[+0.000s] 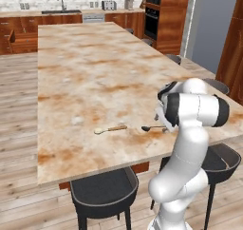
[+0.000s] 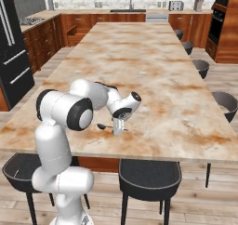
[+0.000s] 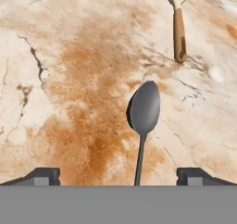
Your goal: Pick up the metallic utensils from the counter and place them in the open drawer. Make sure not to pick up any wooden utensils.
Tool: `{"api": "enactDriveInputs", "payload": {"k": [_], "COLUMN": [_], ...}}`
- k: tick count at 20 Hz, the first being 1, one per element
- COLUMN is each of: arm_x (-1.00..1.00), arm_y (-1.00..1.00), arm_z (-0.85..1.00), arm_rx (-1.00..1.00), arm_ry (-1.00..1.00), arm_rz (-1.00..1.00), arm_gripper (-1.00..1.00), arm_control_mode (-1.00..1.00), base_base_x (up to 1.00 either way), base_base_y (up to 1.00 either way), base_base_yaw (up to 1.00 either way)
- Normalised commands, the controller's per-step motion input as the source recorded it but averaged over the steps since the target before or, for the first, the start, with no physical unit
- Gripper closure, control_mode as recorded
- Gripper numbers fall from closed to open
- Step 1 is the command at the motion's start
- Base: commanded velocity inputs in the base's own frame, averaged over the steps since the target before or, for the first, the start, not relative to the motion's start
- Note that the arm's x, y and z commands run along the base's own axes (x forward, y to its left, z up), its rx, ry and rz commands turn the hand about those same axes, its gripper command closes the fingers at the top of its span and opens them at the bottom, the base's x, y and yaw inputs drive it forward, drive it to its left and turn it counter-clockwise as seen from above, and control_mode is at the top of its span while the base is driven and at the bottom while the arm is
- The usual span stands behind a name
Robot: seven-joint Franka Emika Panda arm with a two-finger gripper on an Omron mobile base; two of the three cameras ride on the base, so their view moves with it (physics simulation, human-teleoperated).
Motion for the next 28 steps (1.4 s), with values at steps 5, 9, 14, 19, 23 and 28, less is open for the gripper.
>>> {"api": "enactDriveInputs", "payload": {"k": [5, 9, 14, 19, 23, 28], "arm_x": [0.08, 0.01, 0.07, 0.09, 0.14, 0.23], "arm_y": [0.16, 0.21, 0.17, 0.08, 0.09, 0.11], "arm_z": [-0.26, -0.29, -0.17, -0.11, -0.16, -0.19], "arm_rx": [-0.03, -0.06, 0.00, 0.00, 0.00, 0.00], "arm_ry": [0.00, 0.00, 0.00, 0.00, 0.01, 0.06], "arm_rz": [-0.04, -0.08, -0.09, -0.05, -0.01, 0.00], "arm_gripper": [-1.00, -1.00, -1.00, -1.00, -1.00, -1.00], "arm_control_mode": [-1.00, -1.00, -1.00, -1.00, -1.00, -1.00], "base_base_x": [0.00, 0.00, 0.00, 0.00, 0.00, 0.00], "base_base_y": [0.00, 0.00, 0.00, 0.00, 0.00, 0.00], "base_base_yaw": [0.00, 0.00, 0.00, 0.00, 0.00, 0.00]}}
